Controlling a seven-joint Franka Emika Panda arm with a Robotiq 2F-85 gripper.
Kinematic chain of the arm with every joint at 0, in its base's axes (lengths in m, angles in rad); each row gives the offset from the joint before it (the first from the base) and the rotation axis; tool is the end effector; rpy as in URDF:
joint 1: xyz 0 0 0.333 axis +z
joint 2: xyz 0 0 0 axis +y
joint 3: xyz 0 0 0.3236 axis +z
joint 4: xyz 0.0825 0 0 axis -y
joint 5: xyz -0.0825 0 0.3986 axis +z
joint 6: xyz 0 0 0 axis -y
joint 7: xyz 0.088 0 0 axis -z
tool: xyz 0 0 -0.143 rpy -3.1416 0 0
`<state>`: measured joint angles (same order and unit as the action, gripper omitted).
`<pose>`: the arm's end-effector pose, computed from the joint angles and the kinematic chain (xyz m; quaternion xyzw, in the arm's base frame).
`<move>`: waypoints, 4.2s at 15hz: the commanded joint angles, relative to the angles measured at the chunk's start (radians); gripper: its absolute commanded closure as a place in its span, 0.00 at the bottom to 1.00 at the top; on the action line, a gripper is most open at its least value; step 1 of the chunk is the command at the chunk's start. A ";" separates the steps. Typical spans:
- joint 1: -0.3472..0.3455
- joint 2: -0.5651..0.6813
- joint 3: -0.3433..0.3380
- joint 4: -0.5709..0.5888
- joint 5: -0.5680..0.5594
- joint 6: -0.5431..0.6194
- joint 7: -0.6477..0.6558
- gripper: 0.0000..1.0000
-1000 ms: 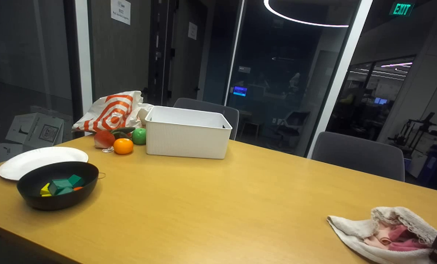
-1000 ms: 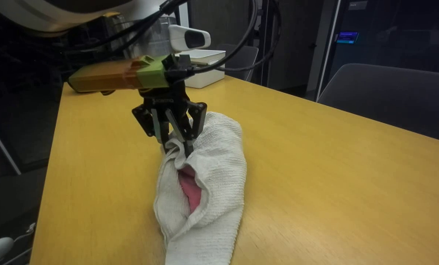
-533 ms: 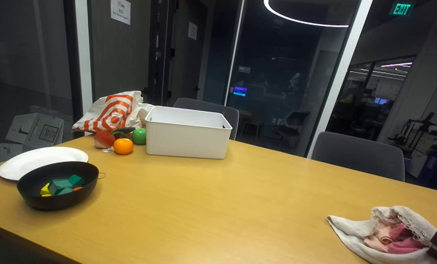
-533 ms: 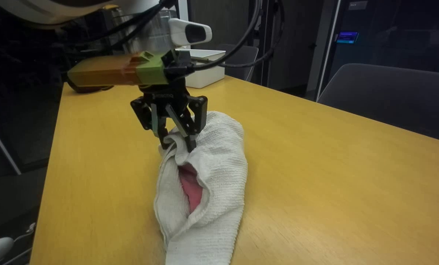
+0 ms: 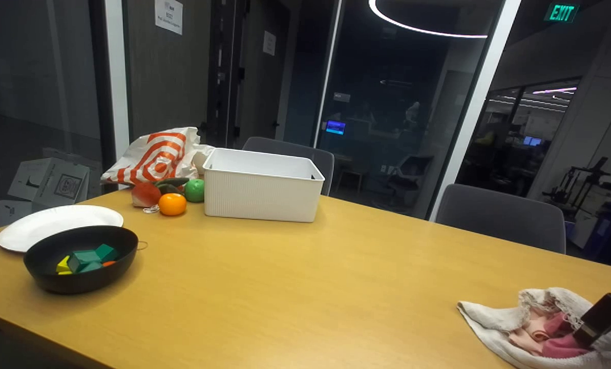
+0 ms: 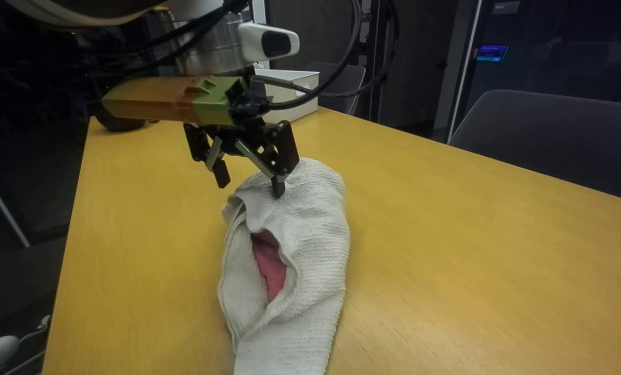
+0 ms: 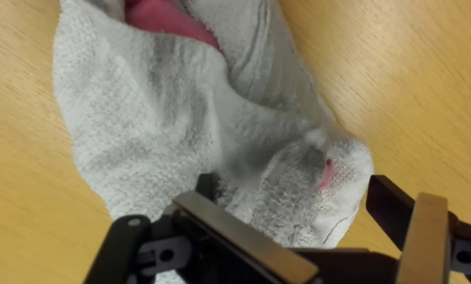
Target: Unfold the white towel, remove the two shirts from the towel and put them on the table
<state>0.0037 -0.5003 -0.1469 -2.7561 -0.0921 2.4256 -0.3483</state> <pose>0.3856 -0.0517 0.3403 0.9866 0.1398 0.0817 0.0176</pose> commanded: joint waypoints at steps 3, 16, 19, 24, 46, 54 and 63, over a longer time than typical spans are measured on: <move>0.009 0.016 0.003 0.001 0.011 0.074 -0.007 0.34; -0.039 -0.027 0.039 0.003 -0.069 0.082 0.024 0.96; -0.128 -0.048 0.113 0.007 -0.251 0.080 0.097 0.96; -0.260 -0.018 0.221 0.008 -0.593 0.115 0.252 0.96; -0.220 0.473 0.065 0.296 -1.547 -0.179 1.189 0.49; -0.176 0.303 0.026 0.229 -1.179 -0.174 1.099 0.00; -0.233 0.205 -0.074 0.116 -0.722 -0.090 1.035 0.00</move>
<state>-0.2034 -0.2189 -0.1960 -2.5951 -0.9123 2.2952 0.6999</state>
